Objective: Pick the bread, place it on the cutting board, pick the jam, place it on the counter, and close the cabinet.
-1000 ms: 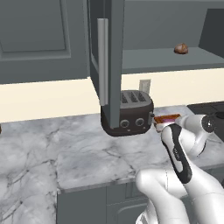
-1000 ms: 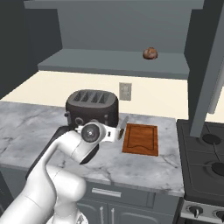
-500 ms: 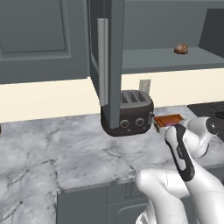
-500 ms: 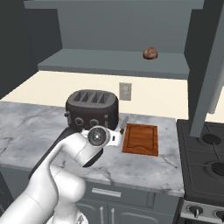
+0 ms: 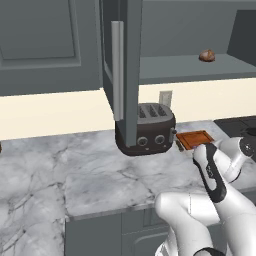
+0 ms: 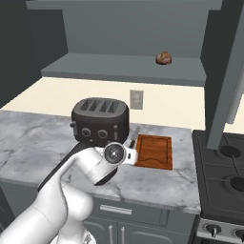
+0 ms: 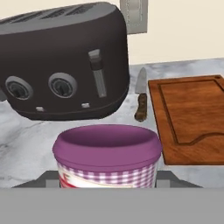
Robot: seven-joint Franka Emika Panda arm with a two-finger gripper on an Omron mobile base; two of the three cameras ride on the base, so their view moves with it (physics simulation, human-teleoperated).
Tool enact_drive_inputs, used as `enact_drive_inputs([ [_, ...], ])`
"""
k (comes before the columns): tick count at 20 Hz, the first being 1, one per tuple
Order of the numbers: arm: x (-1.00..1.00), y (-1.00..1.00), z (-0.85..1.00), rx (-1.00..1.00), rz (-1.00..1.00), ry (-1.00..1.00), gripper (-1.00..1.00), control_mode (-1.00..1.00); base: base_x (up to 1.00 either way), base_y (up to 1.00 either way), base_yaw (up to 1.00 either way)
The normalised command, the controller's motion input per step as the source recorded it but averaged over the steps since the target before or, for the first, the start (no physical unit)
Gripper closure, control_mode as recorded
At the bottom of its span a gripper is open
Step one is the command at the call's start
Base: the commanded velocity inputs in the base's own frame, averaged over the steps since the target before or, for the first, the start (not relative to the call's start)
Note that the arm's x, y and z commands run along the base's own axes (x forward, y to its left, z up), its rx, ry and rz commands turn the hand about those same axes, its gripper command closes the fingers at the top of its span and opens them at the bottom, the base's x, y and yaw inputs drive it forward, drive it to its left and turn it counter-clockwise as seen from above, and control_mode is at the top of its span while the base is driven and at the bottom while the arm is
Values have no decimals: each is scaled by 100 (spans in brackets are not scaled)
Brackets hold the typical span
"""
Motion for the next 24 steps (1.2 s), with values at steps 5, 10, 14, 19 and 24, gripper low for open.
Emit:
enact_drive_inputs([
  [5, 0, -3, -32, 0, 0, -1, 100, -100, 0, 0, 0],
  [10, 0, -9, -23, 0, 0, -4, 100, -100, 0, 0, 0],
  [14, 0, -6, -25, -2, 0, -2, 100, -100, 0, 0, 0],
  [19, 0, 0, -21, -2, -3, 0, 100, -100, 0, 0, 0],
  [24, 0, 0, -21, -1, -3, 0, 100, -100, 0, 0, 0],
])
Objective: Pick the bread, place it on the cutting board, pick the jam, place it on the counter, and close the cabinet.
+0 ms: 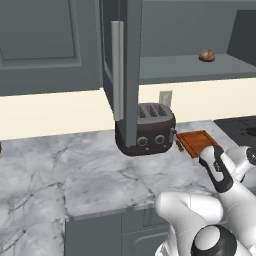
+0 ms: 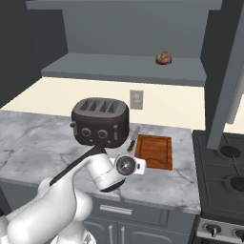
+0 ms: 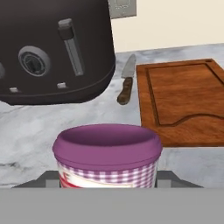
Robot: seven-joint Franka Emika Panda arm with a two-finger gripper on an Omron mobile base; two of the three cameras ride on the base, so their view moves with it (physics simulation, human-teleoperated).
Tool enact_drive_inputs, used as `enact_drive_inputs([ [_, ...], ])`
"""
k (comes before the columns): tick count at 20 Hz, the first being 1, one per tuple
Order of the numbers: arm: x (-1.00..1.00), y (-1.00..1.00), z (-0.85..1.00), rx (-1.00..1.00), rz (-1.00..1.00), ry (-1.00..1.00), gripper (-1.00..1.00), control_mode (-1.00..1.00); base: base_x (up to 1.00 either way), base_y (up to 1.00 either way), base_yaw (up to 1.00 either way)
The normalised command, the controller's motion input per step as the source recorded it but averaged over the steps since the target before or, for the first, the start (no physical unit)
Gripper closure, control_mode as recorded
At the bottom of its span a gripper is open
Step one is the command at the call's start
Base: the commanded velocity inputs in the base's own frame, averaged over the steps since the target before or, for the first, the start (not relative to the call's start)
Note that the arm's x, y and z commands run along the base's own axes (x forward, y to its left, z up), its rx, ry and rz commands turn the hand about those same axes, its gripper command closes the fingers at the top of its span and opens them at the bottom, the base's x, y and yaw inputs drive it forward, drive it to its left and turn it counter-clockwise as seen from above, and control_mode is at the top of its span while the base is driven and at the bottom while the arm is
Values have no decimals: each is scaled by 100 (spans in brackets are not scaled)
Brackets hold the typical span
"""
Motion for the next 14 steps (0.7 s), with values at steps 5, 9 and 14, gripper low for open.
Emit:
enact_drive_inputs([
  [5, 0, 0, -24, -1, -2, -1, 100, -100, 0, 0, 0],
  [9, 0, 0, -27, -2, -2, -4, 100, -100, 0, 0, 0],
  [14, 0, 0, -27, -2, -1, -4, 100, -100, 0, 0, 0],
])
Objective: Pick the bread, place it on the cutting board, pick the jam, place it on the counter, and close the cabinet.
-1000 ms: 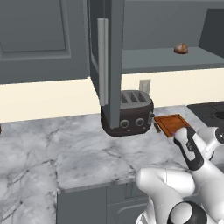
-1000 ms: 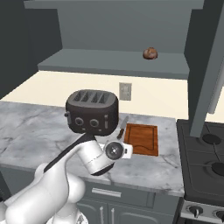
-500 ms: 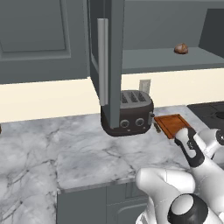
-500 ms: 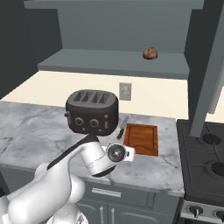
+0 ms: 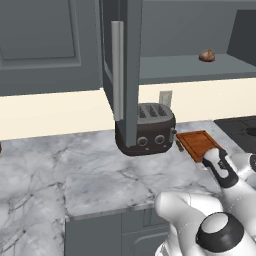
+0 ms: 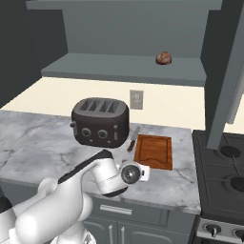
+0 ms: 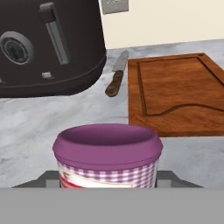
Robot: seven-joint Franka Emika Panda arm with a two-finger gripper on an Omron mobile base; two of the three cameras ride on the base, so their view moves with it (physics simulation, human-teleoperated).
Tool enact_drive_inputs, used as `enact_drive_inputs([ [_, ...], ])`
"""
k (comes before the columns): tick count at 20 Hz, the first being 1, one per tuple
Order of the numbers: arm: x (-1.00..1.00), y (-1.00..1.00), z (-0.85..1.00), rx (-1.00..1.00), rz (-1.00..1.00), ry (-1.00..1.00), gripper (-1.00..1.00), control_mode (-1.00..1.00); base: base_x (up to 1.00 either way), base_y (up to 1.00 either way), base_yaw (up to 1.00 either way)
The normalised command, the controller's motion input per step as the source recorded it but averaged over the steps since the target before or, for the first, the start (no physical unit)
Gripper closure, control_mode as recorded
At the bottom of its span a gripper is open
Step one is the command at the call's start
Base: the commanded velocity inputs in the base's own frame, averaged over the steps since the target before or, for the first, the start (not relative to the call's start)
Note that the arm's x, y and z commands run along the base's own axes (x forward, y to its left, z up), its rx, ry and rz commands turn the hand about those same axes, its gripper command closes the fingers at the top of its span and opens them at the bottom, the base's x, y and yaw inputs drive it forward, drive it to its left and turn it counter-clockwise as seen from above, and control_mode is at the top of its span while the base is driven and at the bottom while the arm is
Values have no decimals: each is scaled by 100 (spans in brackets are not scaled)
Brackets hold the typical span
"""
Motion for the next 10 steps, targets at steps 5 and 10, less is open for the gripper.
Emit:
enact_drive_inputs([
  [5, 0, 0, -25, -2, -1, -1, 100, -100, 0, 0, 0],
  [10, 0, 0, -19, -2, 0, 0, 100, -100, 0, 0, 0],
])
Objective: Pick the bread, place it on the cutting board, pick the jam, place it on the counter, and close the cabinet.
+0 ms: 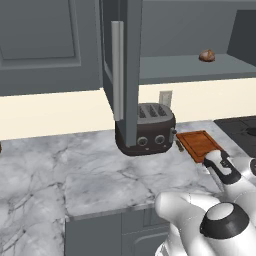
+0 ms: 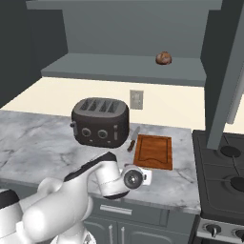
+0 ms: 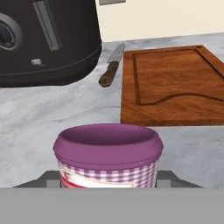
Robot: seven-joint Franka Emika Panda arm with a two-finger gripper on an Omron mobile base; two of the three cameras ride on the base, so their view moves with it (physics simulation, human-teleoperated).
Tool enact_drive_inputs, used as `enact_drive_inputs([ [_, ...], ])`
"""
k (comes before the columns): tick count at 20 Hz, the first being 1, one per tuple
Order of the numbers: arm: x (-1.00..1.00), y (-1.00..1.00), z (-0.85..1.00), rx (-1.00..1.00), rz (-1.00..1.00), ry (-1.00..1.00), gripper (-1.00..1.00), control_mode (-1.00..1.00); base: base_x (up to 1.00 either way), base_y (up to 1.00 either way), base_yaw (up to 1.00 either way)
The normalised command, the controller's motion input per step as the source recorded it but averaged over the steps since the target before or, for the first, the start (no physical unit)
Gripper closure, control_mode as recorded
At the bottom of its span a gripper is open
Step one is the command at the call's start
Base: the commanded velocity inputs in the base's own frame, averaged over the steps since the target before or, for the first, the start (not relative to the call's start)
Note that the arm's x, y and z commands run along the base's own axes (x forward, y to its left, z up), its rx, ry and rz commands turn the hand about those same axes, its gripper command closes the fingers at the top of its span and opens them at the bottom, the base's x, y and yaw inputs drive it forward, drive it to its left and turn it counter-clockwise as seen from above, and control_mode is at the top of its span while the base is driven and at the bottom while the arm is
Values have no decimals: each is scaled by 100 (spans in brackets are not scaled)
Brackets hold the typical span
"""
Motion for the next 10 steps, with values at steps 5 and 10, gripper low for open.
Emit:
enact_drive_inputs([
  [5, 0, 0, -15, -3, 0, 0, 100, -100, 0, 0, 0],
  [10, 0, 0, -19, -3, 0, 0, 100, -100, 0, 0, 0],
])
